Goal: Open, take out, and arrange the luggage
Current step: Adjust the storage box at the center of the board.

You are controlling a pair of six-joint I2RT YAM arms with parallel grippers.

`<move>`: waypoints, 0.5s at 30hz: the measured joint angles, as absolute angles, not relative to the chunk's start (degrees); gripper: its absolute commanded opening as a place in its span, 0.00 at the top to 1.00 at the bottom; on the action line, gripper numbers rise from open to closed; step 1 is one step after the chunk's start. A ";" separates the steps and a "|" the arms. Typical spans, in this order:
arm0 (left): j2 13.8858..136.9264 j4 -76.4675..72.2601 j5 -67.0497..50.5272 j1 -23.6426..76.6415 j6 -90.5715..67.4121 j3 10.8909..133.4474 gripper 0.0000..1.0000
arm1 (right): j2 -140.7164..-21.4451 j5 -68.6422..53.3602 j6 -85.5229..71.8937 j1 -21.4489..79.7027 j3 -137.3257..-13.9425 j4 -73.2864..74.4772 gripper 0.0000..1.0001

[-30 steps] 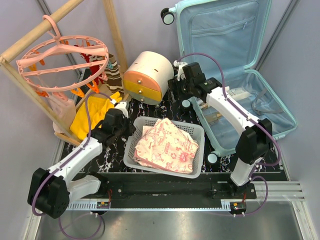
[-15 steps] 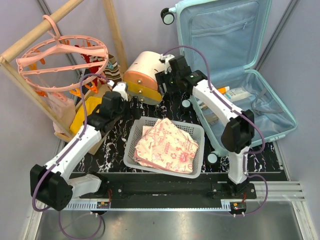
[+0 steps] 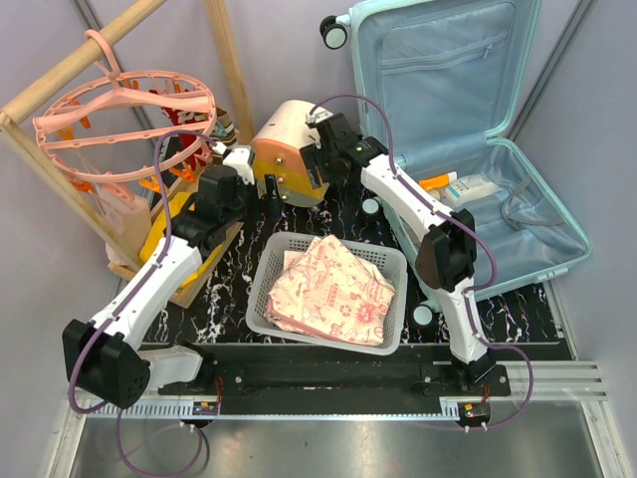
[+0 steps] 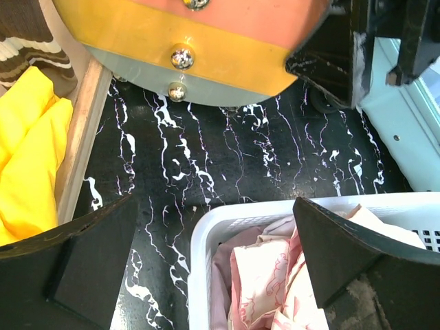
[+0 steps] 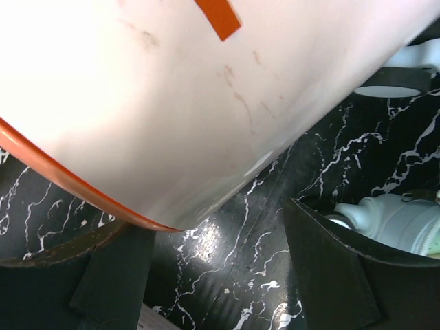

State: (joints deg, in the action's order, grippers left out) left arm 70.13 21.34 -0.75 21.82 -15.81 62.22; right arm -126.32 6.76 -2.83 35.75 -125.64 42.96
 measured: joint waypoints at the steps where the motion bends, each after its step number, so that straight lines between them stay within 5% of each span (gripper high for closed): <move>1: 70.13 21.32 -0.80 21.82 -15.79 62.22 0.01 | -126.67 6.96 -2.87 35.57 -126.32 43.18 0.21; 15: 70.57 19.53 0.03 21.78 -16.78 62.59 0.04 | -126.72 2.74 -1.78 32.10 -126.41 43.99 0.23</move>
